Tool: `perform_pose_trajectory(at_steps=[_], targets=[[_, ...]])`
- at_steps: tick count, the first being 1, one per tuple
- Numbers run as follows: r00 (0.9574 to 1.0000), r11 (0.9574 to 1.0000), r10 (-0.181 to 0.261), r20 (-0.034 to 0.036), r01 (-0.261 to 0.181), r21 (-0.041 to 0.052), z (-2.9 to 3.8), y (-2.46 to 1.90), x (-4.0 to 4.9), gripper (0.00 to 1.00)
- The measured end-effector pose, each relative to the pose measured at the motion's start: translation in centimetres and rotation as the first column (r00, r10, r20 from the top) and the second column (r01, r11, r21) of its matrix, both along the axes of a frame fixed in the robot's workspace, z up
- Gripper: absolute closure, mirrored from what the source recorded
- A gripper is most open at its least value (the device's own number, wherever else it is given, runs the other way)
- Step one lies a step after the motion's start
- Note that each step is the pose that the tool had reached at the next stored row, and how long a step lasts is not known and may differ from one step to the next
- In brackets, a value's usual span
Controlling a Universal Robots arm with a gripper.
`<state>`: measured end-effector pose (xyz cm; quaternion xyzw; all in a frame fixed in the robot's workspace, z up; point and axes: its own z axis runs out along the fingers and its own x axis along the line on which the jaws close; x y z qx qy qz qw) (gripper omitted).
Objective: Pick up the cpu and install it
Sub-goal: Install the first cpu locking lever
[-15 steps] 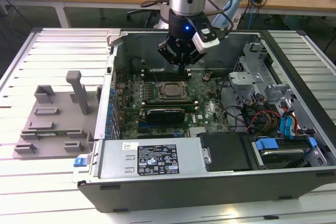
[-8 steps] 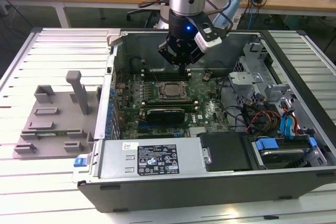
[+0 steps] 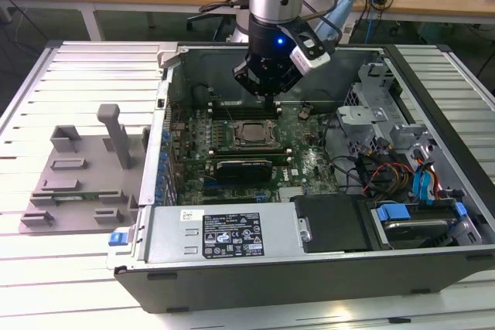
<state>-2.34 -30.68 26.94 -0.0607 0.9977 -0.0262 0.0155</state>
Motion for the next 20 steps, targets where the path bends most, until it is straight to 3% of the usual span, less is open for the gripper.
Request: perform_pose_trajectory(at_steps=[2, 4, 5, 7, 12, 16, 20], targets=[[0.9999, 0.9999, -0.010, -0.0099, 0.010, 0.0056, -0.01, 0.00, 0.00, 0.89], [0.9995, 0.9996, -0.027, -0.0147, 0.027, 0.0090, -0.02, 0.00, -0.01, 0.89], [0.9993, 0.9992, -0.033, -0.0150, 0.034, 0.0230, -0.03, -0.01, -0.03, 0.89], [0.9991, 0.9985, -0.039, -0.0154, 0.040, 0.0379, -0.03, 0.00, -0.08, 0.89], [0.9990, 0.9984, -0.041, -0.0153, 0.041, 0.0373, -0.04, 0.00, -0.44, 0.89], [0.9991, 0.9984, -0.041, -0.0124, 0.041, 0.0373, -0.03, 0.00, -2.57, 0.89], [0.9991, 0.9985, -0.041, -0.0118, 0.041, 0.0373, -0.03, 0.00, -4.04, 0.89]])
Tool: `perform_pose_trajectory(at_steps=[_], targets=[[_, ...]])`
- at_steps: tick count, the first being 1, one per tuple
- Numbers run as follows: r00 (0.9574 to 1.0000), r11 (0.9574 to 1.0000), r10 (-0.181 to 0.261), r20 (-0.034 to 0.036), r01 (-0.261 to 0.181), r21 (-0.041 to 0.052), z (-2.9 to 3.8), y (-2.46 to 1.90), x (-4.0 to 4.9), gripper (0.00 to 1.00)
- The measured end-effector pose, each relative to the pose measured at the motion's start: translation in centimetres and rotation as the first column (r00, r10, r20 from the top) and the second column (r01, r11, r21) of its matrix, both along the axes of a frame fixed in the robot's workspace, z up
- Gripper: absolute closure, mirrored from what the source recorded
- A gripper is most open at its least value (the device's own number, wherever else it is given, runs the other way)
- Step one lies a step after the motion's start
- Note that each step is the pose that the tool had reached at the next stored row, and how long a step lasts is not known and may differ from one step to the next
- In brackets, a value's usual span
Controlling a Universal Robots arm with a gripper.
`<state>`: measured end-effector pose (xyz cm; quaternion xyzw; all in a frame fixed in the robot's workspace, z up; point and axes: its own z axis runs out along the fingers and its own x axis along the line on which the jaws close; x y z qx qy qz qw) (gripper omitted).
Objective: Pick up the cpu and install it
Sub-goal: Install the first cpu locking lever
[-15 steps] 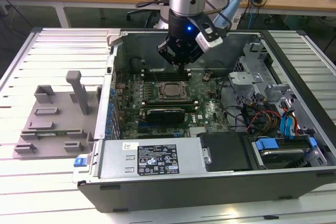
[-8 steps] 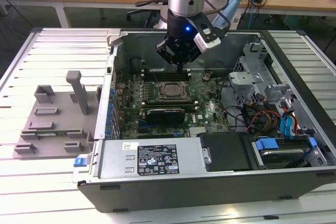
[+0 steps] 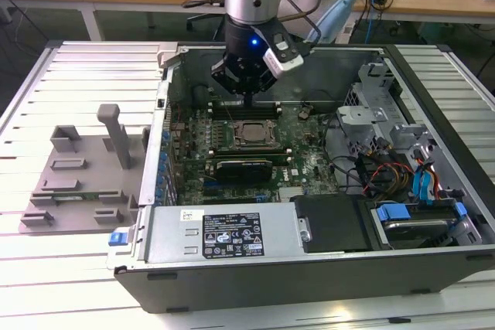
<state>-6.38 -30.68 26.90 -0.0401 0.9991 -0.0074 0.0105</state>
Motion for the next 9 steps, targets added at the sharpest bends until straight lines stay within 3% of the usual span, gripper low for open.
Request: perform_pose_trajectory(at_steps=[3, 9], targets=[[1.0000, 1.0000, 0.000, 0.0000, 0.000, -0.0001, 0.00, 0.00, -1.10, 0.89], [1.0000, 1.0000, 0.000, 0.0000, 0.000, 0.0000, -0.01, 0.00, -2.06, 0.89]])
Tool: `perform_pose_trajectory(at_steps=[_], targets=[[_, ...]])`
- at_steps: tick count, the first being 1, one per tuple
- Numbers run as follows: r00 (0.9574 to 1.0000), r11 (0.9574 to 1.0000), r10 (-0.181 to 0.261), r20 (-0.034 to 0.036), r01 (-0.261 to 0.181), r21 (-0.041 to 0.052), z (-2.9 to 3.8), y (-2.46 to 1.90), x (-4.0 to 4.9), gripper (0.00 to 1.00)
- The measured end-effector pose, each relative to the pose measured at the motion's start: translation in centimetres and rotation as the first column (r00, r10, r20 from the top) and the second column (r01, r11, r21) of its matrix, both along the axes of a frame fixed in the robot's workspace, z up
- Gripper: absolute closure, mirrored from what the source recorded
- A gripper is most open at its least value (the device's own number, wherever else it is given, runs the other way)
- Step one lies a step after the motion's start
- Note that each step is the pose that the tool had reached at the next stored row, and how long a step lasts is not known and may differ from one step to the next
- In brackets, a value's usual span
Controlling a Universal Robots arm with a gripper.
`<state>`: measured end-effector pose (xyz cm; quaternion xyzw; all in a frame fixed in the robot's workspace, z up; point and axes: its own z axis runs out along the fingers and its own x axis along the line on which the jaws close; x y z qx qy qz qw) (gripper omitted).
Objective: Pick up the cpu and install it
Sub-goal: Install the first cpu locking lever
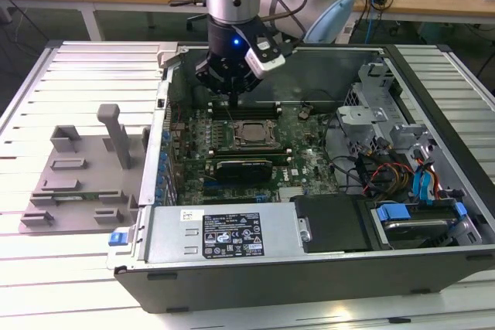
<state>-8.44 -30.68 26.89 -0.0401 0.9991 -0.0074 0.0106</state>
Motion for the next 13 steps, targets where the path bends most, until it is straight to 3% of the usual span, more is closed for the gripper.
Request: perform_pose_trajectory(at_steps=[6, 8, 13], targets=[[1.0000, 1.0000, 0.000, 0.0001, 0.000, 0.0000, -0.12, 0.17, -1.21, 0.89], [1.0000, 1.0000, 0.000, -0.0001, 0.000, -0.0001, -0.28, 0.53, -2.09, 0.89], [1.0000, 1.0000, 0.000, 0.0000, 0.000, 0.0000, -0.58, 1.22, -2.93, 0.89]])
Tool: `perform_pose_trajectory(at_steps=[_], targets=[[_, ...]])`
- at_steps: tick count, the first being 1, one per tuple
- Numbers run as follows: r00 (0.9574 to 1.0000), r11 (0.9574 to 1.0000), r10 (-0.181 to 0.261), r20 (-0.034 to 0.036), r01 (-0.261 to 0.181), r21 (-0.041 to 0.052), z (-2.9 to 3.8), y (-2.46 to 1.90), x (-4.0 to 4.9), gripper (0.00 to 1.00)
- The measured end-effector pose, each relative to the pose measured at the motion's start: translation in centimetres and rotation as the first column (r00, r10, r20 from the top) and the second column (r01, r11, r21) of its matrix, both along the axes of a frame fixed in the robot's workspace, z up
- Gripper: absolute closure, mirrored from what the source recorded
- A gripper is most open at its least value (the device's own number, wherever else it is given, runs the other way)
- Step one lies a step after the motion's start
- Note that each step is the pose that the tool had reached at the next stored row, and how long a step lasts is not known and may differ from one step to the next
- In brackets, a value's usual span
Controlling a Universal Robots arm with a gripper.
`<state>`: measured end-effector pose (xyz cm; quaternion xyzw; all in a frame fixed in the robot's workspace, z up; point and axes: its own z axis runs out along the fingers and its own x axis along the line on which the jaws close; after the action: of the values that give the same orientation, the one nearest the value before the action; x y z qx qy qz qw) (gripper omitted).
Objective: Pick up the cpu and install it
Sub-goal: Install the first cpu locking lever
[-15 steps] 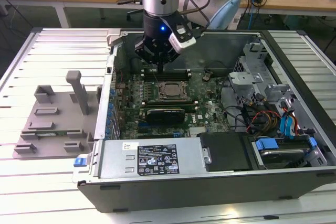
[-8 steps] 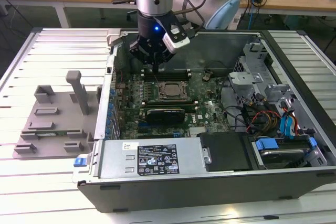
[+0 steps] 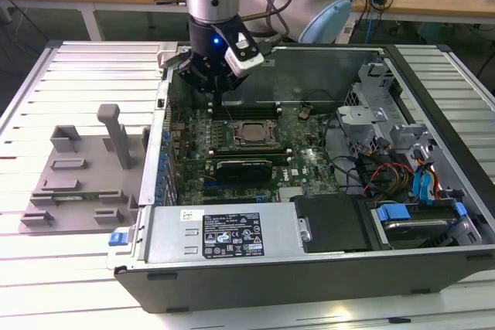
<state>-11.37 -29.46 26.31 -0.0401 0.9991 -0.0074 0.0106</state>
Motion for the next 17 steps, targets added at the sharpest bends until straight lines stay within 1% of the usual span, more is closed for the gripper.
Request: perform_pose_trajectory(at_steps=[3, 4, 5, 8, 15, 17], targets=[[1.0000, 1.0000, 0.000, 0.0000, 0.000, 0.0002, -0.24, 0.72, -0.24, 0.89], [1.0000, 1.0000, 0.000, -0.0001, 0.000, 0.0005, -0.34, 1.11, -0.28, 0.89], [1.0000, 1.0000, 0.000, 0.0000, 0.000, 0.0012, -0.42, 1.36, -0.28, 0.89], [1.0000, 1.0000, 0.000, -0.0002, 0.000, 0.0015, -0.47, 1.43, -0.21, 0.89], [1.0000, 1.0000, 0.000, 0.0000, 0.000, 0.0017, -0.48, 1.43, 0.85, 0.89], [1.0000, 1.0000, 0.000, 0.0000, 0.000, 0.0017, -0.48, 1.44, 1.37, 0.89]])
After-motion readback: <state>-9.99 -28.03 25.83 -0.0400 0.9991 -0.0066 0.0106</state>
